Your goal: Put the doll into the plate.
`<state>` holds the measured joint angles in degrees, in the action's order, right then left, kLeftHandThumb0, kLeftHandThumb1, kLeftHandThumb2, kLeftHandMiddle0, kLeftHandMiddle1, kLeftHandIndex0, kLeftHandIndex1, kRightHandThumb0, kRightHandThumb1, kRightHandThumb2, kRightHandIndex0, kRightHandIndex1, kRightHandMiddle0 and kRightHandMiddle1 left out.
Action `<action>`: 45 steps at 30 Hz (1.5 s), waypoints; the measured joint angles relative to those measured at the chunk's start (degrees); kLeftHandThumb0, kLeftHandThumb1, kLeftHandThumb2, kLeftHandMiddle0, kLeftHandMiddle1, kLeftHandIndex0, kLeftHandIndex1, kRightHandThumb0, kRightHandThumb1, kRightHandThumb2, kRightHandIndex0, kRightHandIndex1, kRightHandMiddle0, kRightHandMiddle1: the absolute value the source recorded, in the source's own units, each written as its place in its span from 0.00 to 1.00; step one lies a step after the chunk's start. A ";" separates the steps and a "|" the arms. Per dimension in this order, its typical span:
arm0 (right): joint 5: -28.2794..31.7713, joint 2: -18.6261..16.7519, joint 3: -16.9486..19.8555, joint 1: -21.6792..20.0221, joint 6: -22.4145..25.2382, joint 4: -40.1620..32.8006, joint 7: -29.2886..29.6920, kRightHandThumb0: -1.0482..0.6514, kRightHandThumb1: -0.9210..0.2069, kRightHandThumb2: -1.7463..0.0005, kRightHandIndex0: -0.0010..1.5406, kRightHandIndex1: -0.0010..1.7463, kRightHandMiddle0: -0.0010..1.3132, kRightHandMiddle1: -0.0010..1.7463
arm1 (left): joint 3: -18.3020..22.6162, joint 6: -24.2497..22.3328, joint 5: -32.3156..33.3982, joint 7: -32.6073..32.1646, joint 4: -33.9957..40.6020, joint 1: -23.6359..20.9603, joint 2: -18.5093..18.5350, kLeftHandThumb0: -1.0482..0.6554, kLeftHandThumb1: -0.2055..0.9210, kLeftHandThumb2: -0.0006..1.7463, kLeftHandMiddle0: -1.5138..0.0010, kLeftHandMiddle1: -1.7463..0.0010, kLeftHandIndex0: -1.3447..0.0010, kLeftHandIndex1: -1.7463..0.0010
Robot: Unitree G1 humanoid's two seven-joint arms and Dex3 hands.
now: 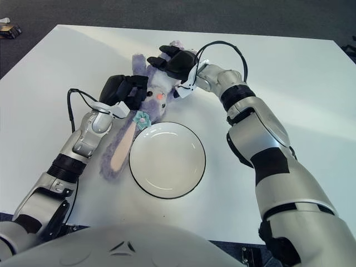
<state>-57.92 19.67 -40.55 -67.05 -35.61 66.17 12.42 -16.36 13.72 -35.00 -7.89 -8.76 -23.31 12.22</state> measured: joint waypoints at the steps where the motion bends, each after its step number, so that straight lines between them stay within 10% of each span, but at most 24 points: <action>1: -0.05 -0.22 -0.30 0.00 0.53 0.36 0.63 0.29 0.36 0.61 0.00 0.00 0.02 0.01 | -0.03 -0.07 -0.20 0.00 0.00 -0.01 0.01 0.10 1.00 0.69 0.16 0.00 0.17 0.00; 5: -0.10 -0.69 -1.43 0.00 2.04 1.22 2.39 0.28 0.36 0.60 0.00 0.00 0.02 0.02 | -0.15 -0.07 -0.98 -0.01 0.00 -0.02 0.07 0.09 1.00 0.69 0.15 0.00 0.16 0.00; 11: -1.22 -2.22 -3.67 0.45 6.05 3.94 8.27 0.34 0.41 0.52 0.09 0.05 0.00 0.31 | -0.22 -0.06 -1.07 0.00 0.01 -0.04 0.04 0.10 1.00 0.67 0.12 0.00 0.15 0.00; 20: -1.70 -3.34 -6.16 0.91 8.55 6.98 17.61 0.64 0.63 0.22 0.00 0.81 0.00 0.84 | -0.21 -0.04 -1.02 0.00 -0.04 -0.06 -0.06 0.12 1.00 0.65 0.12 0.00 0.15 0.00; 24: -1.92 -3.59 -7.13 0.91 9.68 7.48 20.06 0.68 0.65 0.18 0.01 0.89 0.01 0.89 | -0.21 -0.11 -0.87 0.03 -0.04 -0.07 -0.34 0.11 1.00 0.65 0.10 0.00 0.14 0.00; 31: -2.96 -4.34 -9.42 0.91 12.82 8.41 25.37 0.86 0.48 0.31 0.34 0.97 0.14 0.98 | -0.21 -0.05 0.18 0.18 -0.28 -0.07 -0.62 0.09 1.00 0.67 0.09 0.00 0.12 0.00; 35: -3.85 -4.84 -10.65 1.03 14.81 9.11 29.20 0.67 0.56 0.26 0.45 0.90 0.29 0.99 | -0.21 0.17 0.52 0.18 -0.45 -0.14 -0.65 0.07 1.00 0.68 0.09 0.00 0.10 0.00; 45: -4.67 -4.82 -13.50 1.60 15.88 9.99 35.29 0.62 0.74 0.11 0.46 1.00 0.49 0.97 | -0.07 0.25 1.56 0.84 -0.51 -0.28 -0.71 0.08 1.00 0.67 0.10 0.00 0.11 0.00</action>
<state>-62.59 14.85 -54.04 -65.46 -19.74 76.16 47.71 -16.43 13.97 -33.44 -7.05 -9.28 -23.60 11.52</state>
